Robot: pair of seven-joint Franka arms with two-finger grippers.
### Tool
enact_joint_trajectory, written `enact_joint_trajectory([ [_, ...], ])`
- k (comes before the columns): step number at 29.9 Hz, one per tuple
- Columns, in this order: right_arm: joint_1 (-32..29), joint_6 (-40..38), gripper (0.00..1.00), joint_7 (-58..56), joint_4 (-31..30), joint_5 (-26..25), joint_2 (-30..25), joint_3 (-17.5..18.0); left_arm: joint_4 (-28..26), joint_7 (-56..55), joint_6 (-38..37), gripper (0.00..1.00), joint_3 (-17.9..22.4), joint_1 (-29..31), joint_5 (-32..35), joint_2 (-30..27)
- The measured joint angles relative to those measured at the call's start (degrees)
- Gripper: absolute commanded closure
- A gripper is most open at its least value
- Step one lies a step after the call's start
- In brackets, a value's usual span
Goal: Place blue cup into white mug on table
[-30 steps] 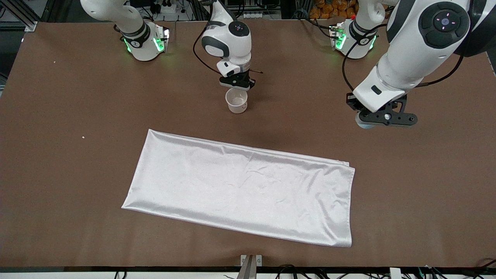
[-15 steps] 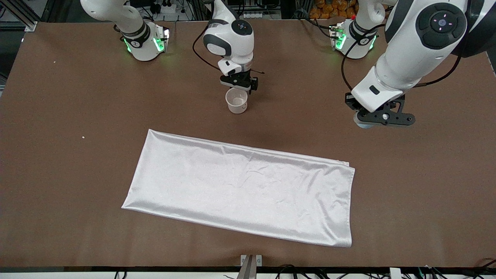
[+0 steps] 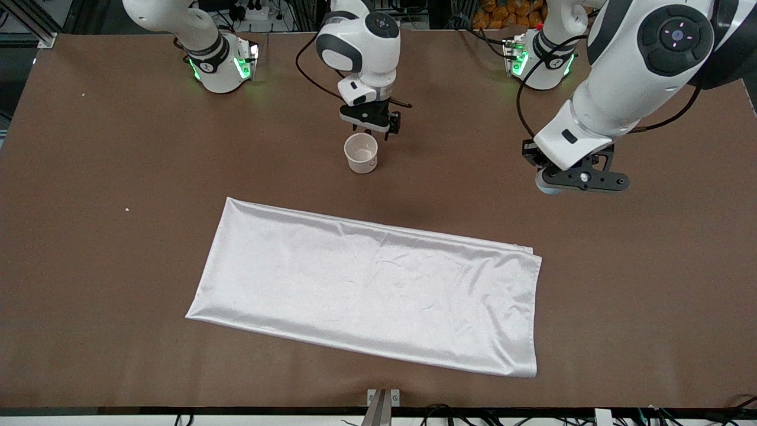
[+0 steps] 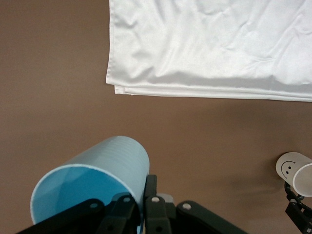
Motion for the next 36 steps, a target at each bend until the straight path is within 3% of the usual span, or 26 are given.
enact_joint_trajectory([
  [10, -5.4, -0.4, 0.0, -10.9, 0.0, 0.0, 0.0, -0.7, 0.0, 0.0, 1.0, 1.0, -0.2, -1.8, -0.3, 0.2],
  [27, -28.0, -0.1, 0.0, -43.1, 0.0, 0.0, 0.2, -1.2, 0.0, -4.1, 4.2, 1.0, -0.4, -12.0, -0.6, 2.5],
  [36, -41.4, 5.6, 0.0, -59.3, -0.2, 0.0, 3.5, -1.2, -0.1, -10.7, 9.7, 1.0, -0.5, -20.5, -0.6, 6.6],
])
